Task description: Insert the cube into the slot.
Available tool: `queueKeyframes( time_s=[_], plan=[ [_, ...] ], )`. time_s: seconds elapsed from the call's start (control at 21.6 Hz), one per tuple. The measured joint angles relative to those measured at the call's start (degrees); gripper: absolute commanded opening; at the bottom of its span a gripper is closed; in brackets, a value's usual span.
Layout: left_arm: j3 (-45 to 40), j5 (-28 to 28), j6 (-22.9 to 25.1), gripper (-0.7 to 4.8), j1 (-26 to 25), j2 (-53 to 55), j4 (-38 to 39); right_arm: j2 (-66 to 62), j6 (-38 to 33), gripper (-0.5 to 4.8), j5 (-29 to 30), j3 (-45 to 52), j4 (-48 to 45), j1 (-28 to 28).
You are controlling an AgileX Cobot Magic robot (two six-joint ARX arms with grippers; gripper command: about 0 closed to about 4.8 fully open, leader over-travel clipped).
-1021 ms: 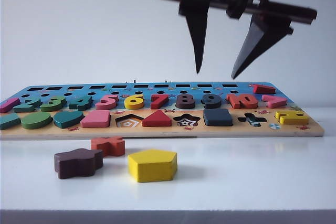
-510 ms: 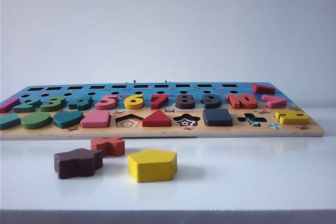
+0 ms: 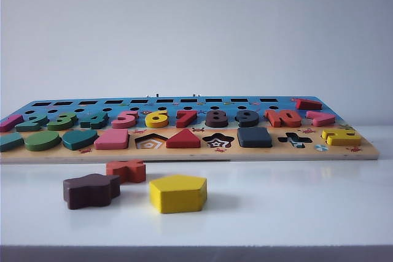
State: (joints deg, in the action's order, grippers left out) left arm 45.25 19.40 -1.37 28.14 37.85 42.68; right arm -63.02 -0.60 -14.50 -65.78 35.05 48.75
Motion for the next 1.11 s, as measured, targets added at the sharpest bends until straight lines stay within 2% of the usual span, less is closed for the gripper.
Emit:
queueKeyframes(
  time_s=[0.19, 0.32, 0.46, 0.56, 0.65, 0.79, 1.11],
  plan=[
    [0.0, 0.0, 0.0, 0.17, 0.0, 0.0, 0.0, 0.4, 4.3, -0.07, 4.1, 0.0, -1.7, -0.9],
    [0.0, 0.0, 0.0, 0.17, 0.0, 0.0, 0.0, 1.6, 5.6, -0.07, 11.1, 0.3, -2.8, -4.9],
    [0.0, 0.0, 0.0, 0.17, 0.0, 0.0, 0.0, 4.0, 5.5, -0.08, 19.2, 3.1, -6.5, -11.8],
    [0.0, 0.0, 0.0, 0.17, 0.0, 0.0, 0.0, 8.2, 4.3, -0.08, 26.7, 9.2, -10.8, -21.4],
    [0.0, 0.0, 0.0, 0.17, 0.0, 0.0, 0.0, 12.6, 3.8, -0.08, 29.1, 15.6, -13.2, -26.9],
    [0.0, 0.0, 0.0, 0.17, 0.0, 0.0, 0.0, 20.9, 3.8, -0.07, 28.2, 26.1, -17.9, -31.8],
    [0.0, -0.1, 0.0, 0.17, 0.0, -0.4, 0.0, 31.3, 1.9, -0.01, 23.9, 37.2, -24.5, -37.5]
  ],
)
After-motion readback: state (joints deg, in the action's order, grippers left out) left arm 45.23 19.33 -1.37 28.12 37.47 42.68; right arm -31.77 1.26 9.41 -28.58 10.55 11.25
